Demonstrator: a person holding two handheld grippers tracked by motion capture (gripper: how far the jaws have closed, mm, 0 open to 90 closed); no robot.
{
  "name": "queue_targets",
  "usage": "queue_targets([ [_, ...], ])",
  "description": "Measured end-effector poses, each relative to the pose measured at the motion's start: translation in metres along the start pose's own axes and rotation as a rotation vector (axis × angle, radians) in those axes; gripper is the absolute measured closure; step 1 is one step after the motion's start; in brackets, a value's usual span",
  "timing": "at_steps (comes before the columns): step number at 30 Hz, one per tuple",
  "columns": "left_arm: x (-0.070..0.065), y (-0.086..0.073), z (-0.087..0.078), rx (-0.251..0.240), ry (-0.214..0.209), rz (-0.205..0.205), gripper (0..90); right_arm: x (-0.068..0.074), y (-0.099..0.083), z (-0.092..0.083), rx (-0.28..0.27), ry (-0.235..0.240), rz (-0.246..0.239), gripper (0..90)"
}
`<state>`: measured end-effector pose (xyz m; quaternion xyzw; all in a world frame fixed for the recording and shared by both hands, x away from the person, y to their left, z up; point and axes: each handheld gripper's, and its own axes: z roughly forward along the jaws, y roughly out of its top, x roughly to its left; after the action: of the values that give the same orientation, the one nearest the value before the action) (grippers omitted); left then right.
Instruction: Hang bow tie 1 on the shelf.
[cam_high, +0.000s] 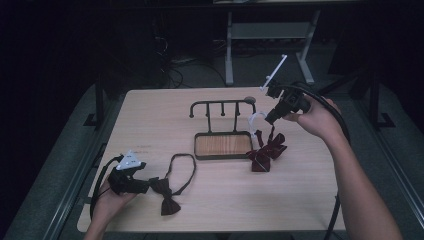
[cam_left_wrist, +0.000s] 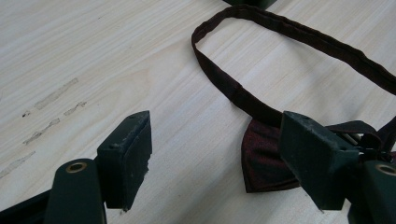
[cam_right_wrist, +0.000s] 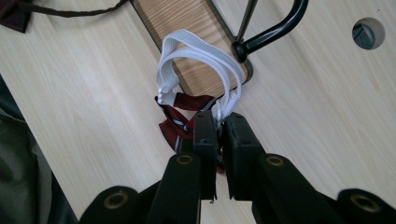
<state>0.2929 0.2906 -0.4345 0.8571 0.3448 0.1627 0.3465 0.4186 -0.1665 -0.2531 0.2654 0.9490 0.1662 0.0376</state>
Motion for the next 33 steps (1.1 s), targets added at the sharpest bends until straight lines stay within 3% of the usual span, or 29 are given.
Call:
queue_targets([
  [21,0.001,0.000,0.001,-0.005,-0.010,-0.004,26.5,-0.025,0.025,0.006,0.023,-0.009,0.057,83.5],
  [33,0.001,0.000,-0.001,-0.012,-0.010,-0.006,26.5,-0.036,0.025,0.013,0.027,-0.011,0.084,83.3],
])
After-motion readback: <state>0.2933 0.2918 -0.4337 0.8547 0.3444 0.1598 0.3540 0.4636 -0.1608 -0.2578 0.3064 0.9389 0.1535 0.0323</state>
